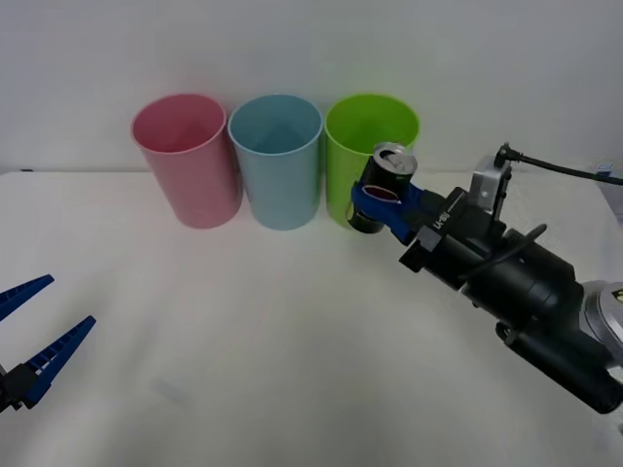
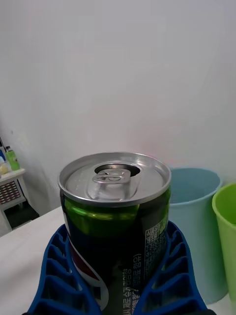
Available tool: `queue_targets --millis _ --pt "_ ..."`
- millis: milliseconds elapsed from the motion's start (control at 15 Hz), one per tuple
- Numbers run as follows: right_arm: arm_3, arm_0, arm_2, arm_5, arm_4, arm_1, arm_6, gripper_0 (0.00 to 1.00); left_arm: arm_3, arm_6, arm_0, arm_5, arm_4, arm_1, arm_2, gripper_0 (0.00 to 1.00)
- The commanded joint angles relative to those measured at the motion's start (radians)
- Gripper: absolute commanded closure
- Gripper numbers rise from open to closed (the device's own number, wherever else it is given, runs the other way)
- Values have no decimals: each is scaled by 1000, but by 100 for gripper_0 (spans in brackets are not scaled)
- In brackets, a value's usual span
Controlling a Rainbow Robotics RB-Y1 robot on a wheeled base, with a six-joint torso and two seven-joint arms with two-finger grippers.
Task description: Grasp the object on the table and drop it into the matching bin: aluminum can to the light blue bin, PET bottle to the pink bin.
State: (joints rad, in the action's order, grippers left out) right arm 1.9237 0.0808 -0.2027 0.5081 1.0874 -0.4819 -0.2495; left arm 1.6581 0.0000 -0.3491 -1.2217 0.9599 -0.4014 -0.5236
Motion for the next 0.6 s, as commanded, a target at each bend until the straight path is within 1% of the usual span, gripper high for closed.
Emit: queue_targets --millis 67,133,200,400,600 --pt "-15 74 -3 -43 112 34 -111 100 0 0 0 0 0 0 0 0" --pt "-40 109 -1 -43 143 54 -145 100 0 0 0 0 0 0 0 0" --pt "-69 146 -1 -43 161 71 -152 100 0 0 0 0 0 0 0 0" --pt "-183 251 -3 -45 212 134 -154 100 0 0 0 0 0 0 0 0" --pt "-288 343 -3 -79 263 198 -154 100 0 0 0 0 0 0 0 0"
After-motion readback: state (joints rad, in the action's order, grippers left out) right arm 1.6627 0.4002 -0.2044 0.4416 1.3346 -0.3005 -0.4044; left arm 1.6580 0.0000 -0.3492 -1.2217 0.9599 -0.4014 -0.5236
